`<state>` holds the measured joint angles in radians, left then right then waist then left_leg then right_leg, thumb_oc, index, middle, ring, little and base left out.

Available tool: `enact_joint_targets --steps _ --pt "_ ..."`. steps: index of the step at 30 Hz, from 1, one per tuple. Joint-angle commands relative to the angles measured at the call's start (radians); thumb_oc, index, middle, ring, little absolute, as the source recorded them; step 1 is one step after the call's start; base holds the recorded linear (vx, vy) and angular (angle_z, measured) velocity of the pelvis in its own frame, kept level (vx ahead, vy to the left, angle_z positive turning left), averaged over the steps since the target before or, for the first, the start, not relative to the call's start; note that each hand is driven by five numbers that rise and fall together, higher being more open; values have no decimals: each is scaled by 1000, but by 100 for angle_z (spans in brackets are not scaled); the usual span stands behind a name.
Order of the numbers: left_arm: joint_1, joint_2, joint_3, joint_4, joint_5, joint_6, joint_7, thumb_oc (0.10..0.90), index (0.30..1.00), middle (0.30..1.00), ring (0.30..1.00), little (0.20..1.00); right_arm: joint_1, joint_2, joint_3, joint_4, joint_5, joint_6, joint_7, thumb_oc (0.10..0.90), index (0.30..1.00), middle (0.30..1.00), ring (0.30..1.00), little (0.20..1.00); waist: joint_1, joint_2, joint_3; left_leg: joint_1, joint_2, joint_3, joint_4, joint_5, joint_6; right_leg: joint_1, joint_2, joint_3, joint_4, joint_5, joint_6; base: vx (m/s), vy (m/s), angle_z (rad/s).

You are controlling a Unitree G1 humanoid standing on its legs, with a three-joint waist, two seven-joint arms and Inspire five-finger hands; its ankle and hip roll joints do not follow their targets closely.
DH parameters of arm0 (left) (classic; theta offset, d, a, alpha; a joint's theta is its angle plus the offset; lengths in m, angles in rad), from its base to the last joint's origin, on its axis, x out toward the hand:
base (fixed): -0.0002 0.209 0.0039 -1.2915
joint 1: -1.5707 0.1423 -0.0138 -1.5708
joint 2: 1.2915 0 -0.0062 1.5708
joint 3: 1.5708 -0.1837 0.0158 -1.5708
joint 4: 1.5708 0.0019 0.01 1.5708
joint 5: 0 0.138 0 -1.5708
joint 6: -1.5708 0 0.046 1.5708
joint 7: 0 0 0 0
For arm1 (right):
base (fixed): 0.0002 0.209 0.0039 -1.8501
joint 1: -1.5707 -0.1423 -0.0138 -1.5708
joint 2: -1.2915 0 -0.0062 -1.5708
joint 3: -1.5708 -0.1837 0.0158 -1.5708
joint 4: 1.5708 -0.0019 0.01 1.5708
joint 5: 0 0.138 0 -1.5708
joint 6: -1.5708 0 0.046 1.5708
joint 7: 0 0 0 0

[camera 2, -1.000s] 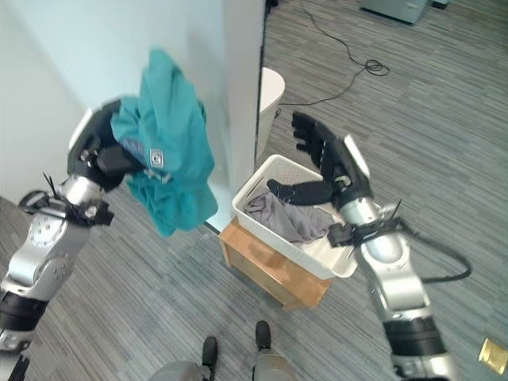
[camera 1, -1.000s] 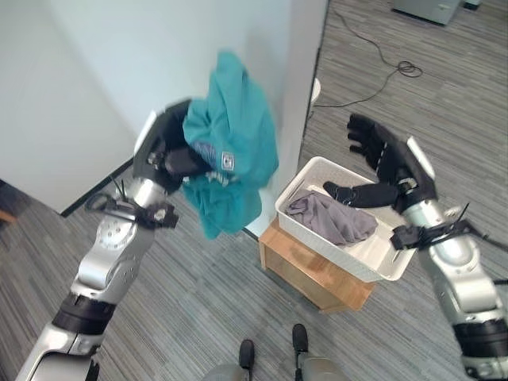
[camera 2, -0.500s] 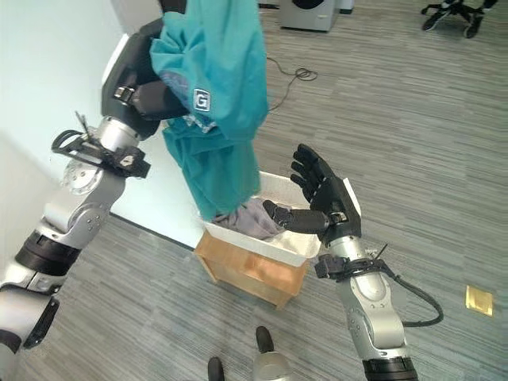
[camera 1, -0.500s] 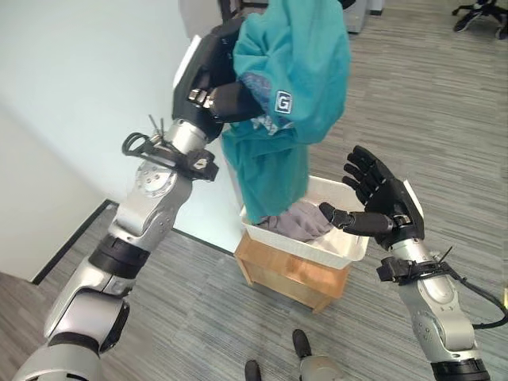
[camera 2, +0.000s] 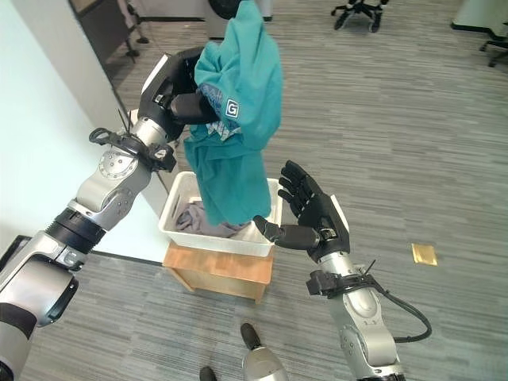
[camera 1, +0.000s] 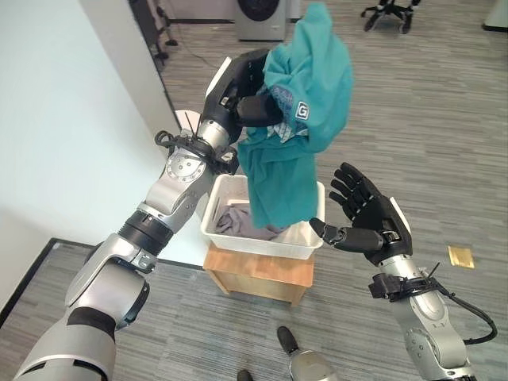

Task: Pick up bed clothes into laundry basket.

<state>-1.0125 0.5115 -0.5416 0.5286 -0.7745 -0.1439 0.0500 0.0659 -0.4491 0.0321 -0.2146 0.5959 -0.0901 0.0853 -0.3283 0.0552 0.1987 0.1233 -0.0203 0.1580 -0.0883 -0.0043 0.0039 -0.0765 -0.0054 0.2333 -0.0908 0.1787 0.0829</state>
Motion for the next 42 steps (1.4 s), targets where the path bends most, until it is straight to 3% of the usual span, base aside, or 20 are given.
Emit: enact_joint_targets --steps 1,8,16,19,24,26,27,28,29,31,34,42 --pt "-246 57 2 46 50 -81 -13 400 300 300 300 300 -66 -3 -22 -119 43 -141 26 800 900 900 900 900 26 -18 -84 -10 38 -3 1 -51 -24 7 -78 -17 124 -180 113 -11 29 -49" --pt "-259 77 -17 79 90 -75 -25 400 300 300 300 300 -78 16 -1 -125 43 -152 17 800 900 900 900 900 25 -33 -42 -34 40 29 1 -46 -28 -29 -73 6 114 -161 122 -17 11 -11" --pt "-218 26 -42 129 150 -45 -39 400 300 300 300 300 -97 16 28 -134 51 -152 3 800 900 900 900 900 20 -51 -4 -74 47 30 1 -31 -36 -62 -69 7 95 -144 119 -28 -19 -9" --pt "-216 13 -114 144 295 -24 -65 400 300 300 300 300 -82 9 17 -138 54 -153 4 800 900 900 900 900 20 -50 11 -84 49 20 1 -27 -38 -64 -71 2 90 -145 115 0 0 0" --pt "-215 0 -140 207 370 -15 -64 400 300 300 300 300 -81 -4 15 -134 72 -161 7 800 900 900 900 900 14 -58 37 -109 53 12 1 -17 -42 -85 -68 0 93 -145 110 -36 -17 3" --pt "-246 29 -192 266 529 -14 -62 400 300 300 300 300 -80 -15 21 -135 82 -167 21 800 900 900 900 900 9 -66 47 -125 55 12 1 -12 -44 -101 -62 7 87 -135 111 -21 -19 2" --pt "-246 28 -192 266 530 -14 -62 400 300 300 300 300 -80 -15 21 -135 82 -168 21 800 900 900 900 900 10 -67 47 -126 55 12 1 -12 -44 -102 -61 8 87 -134 111 -21 -31 -5" --pt "-272 60 -245 282 675 -11 -59 400 300 300 300 300 -71 -19 14 -134 85 -172 25 800 900 900 900 900 12 -69 50 -133 58 16 1 -9 -45 -108 -61 12 83 -130 112 -3 -17 -8" --pt "-272 59 -245 282 675 -11 -59 400 300 300 300 300 -71 -18 14 -134 85 -172 25 800 900 900 900 900 13 -69 50 -133 58 16 1 -9 -45 -108 -61 12 83 -130 112 6 -19 -10" --pt "-323 88 -349 278 893 -22 -26 400 300 300 300 300 -56 -32 0 -129 97 -186 38 800 900 900 900 900 11 -71 61 -138 60 19 1 -8 -46 -113 -58 16 80 -129 113 -8 -18 -5" --pt "-352 97 -372 315 1010 -17 31 400 300 300 300 300 -42 -48 -6 -129 122 -203 47 800 900 900 900 900 11 -74 72 -147 62 15 1 -5 -47 -119 -58 17 81 -133 112 0 0 0" --pt "-455 96 -400 389 1070 -15 81 400 300 300 300 300 -30 -50 22 -138 153 -198 69 800 900 900 900 900 6 -73 88 -159 63 9 1 -2 -48 -131 -58 20 77 -130 112 -4 -3 0"
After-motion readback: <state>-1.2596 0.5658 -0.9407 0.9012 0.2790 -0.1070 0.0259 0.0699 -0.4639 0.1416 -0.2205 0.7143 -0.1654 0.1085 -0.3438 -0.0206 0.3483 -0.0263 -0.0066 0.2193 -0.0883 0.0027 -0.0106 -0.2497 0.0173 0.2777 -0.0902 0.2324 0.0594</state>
